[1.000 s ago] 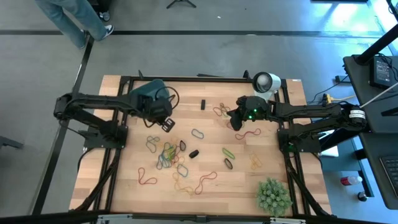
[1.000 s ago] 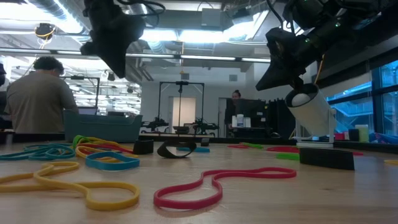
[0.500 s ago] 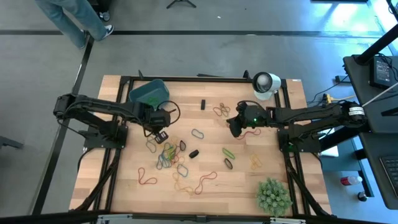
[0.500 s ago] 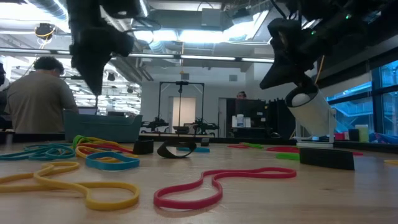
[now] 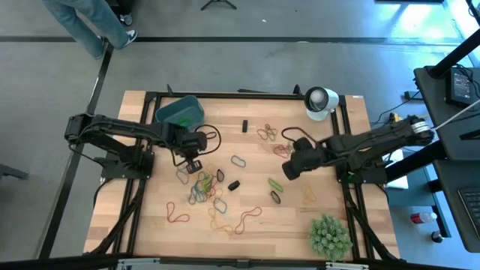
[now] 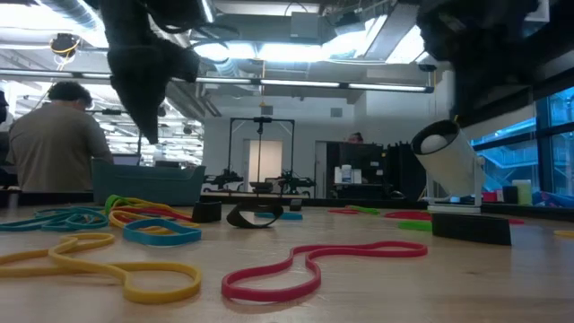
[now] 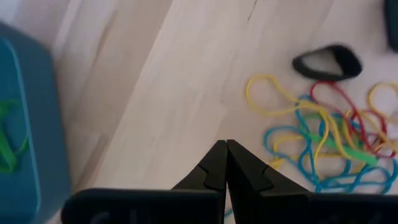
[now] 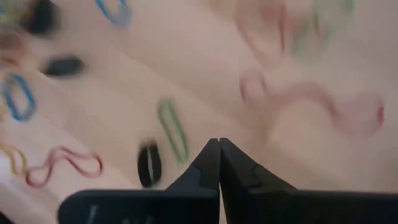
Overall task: Pick and place rubber bands into bin
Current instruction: Put the yellow rubber band into the bin
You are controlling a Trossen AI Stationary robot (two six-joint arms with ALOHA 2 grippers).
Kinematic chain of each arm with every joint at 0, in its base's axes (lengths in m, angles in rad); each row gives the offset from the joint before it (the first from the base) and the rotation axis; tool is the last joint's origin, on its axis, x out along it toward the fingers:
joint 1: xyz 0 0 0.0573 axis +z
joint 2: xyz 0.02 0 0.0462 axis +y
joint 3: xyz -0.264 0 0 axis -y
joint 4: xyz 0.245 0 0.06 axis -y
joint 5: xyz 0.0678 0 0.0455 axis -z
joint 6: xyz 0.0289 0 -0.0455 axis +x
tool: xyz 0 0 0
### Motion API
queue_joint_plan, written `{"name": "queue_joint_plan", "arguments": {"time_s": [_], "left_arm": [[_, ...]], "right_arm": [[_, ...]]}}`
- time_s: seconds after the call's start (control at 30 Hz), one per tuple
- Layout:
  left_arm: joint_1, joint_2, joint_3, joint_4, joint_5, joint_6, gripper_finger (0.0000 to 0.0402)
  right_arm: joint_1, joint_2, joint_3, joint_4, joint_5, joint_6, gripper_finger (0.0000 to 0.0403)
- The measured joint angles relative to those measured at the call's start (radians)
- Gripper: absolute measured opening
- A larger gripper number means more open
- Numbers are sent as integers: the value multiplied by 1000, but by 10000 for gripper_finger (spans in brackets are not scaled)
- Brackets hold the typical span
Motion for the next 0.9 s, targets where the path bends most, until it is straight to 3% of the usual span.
{"name": "queue_joint_plan", "arguments": {"time_s": [0.3,0.5,0.67,0.8,0.9], "left_arm": [[1,0,0,45,78,55,2],[1,0,0,72,80,55,3],[1,0,0,100,81,55,2],[-1,0,0,106,82,53,4],[-1,0,0,106,84,40,3]], "right_arm": [[112,153,-69,-7,-278,260,49],[125,211,-155,31,-316,267,114],[125,215,-258,173,-323,272,154],[129,212,-328,261,-327,309,157],[136,209,-344,277,-326,312,126]]}}
